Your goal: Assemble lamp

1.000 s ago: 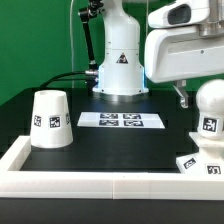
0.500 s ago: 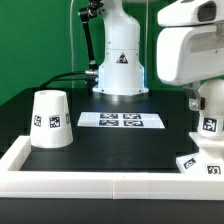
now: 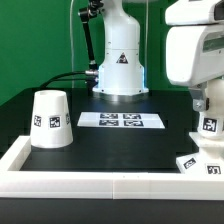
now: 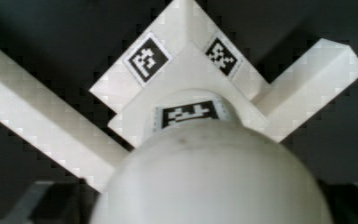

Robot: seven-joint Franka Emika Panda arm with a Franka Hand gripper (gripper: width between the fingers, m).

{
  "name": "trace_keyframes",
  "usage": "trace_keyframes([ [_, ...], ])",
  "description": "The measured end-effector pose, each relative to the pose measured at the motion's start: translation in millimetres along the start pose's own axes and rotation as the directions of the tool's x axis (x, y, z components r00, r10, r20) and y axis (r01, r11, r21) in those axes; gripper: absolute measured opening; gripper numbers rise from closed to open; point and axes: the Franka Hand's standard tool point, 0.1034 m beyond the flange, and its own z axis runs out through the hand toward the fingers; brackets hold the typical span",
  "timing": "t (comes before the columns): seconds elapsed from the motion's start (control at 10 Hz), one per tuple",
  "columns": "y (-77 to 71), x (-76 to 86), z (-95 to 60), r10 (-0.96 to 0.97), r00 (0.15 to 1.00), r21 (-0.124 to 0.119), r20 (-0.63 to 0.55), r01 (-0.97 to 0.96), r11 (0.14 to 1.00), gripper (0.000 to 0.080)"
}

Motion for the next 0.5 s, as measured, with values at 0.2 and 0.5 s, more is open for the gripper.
trace_keyframes([
  [0.2,0.1,-0.1,0.0,0.022,1.000,0.000,0.000,-0.022,1.000,0.0576],
  [0.5,0.1,-4.1,0.4,0.285,0.958,-0.015,-0.047,-0.286,0.958,0.0576],
])
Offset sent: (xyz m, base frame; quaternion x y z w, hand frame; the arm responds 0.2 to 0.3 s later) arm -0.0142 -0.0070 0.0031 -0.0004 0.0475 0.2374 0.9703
